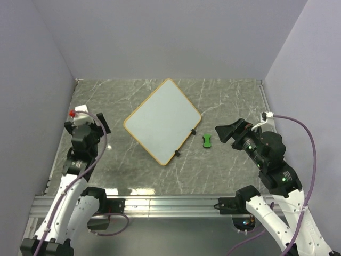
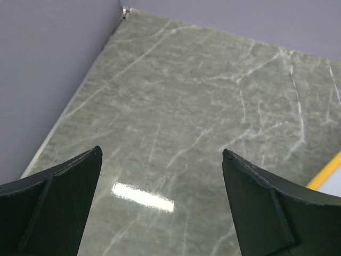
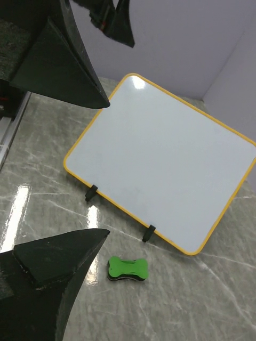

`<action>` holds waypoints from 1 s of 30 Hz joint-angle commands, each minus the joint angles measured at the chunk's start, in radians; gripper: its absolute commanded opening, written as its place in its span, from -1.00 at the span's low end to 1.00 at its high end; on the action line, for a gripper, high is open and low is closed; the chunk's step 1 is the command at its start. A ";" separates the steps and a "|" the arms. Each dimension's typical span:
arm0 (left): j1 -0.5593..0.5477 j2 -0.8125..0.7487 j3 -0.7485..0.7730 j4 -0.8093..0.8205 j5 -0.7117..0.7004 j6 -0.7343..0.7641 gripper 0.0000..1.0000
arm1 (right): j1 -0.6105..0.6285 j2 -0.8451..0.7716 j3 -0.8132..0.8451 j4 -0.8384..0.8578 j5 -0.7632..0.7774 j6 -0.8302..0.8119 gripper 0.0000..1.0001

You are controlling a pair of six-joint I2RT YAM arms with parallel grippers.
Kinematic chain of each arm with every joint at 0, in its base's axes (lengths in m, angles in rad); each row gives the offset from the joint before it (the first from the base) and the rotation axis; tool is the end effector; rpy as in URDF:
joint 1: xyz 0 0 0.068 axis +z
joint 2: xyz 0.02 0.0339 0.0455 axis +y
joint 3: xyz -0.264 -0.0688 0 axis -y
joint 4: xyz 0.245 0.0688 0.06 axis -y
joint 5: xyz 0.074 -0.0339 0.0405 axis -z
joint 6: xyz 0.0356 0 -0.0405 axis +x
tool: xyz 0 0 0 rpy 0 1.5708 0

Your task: Erase the whiteboard

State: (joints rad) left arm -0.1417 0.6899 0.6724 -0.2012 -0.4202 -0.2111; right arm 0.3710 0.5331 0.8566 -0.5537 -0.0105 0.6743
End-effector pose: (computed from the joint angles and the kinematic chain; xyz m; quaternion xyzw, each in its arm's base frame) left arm 0.1667 -0.0091 0.3141 -0.1569 0.7579 0.0528 0.6310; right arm 0.1048 0.0412 0.3574 0.1152 0.7751 0.3137 0.5362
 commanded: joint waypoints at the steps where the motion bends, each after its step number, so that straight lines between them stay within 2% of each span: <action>1: 0.005 -0.047 -0.181 0.326 -0.008 0.128 0.99 | 0.009 -0.008 0.021 0.002 0.047 0.016 0.99; 6: 0.066 -0.001 -0.373 0.643 0.058 0.058 0.99 | 0.011 -0.005 0.054 -0.029 0.014 0.002 0.99; 7: 0.073 0.043 -0.419 0.745 0.078 0.020 0.99 | 0.009 -0.001 0.064 -0.037 -0.011 -0.004 0.99; 9: 0.082 0.095 -0.459 0.845 0.089 -0.002 0.99 | 0.009 0.008 0.097 -0.060 -0.017 -0.033 0.99; 11: 0.085 0.198 -0.496 1.001 0.106 0.007 0.99 | 0.009 0.008 0.116 -0.074 -0.022 -0.050 0.99; 13: 0.091 0.320 -0.496 1.080 0.113 0.019 0.99 | 0.009 0.002 0.119 -0.074 -0.032 -0.071 0.99; 16: 0.100 0.477 -0.494 1.235 0.187 0.041 0.99 | 0.009 -0.010 0.108 -0.058 -0.058 -0.090 0.99; 18: 0.102 0.552 -0.504 1.395 0.227 0.044 0.99 | 0.009 -0.007 0.096 -0.043 -0.075 -0.094 0.99; 20: 0.100 0.646 -0.488 1.440 0.251 0.073 0.99 | 0.009 0.004 0.093 -0.045 -0.063 -0.087 0.99; 23: 0.085 0.723 -0.423 1.381 0.325 0.134 0.92 | 0.009 0.034 0.090 -0.035 -0.056 -0.091 0.99; 25: 0.082 0.747 -0.381 1.325 0.242 0.092 0.90 | 0.011 0.048 0.087 -0.019 -0.051 -0.097 0.99; 28: 0.079 0.732 -0.416 1.382 0.228 0.087 0.73 | 0.011 0.071 0.082 0.021 -0.049 -0.108 0.99; 29: 0.080 0.738 -0.437 1.425 0.225 0.079 0.74 | 0.008 0.082 0.079 0.029 -0.051 -0.113 0.99; 30: 0.082 0.791 -0.473 1.527 0.227 0.104 0.98 | 0.011 0.087 0.078 0.037 -0.049 -0.111 0.99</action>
State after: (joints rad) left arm -0.0586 1.4410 0.2459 1.1137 -0.1894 -0.1207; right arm 0.3756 0.6018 0.9367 -0.5915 -0.0612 0.5896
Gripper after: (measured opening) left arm 0.935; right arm 0.996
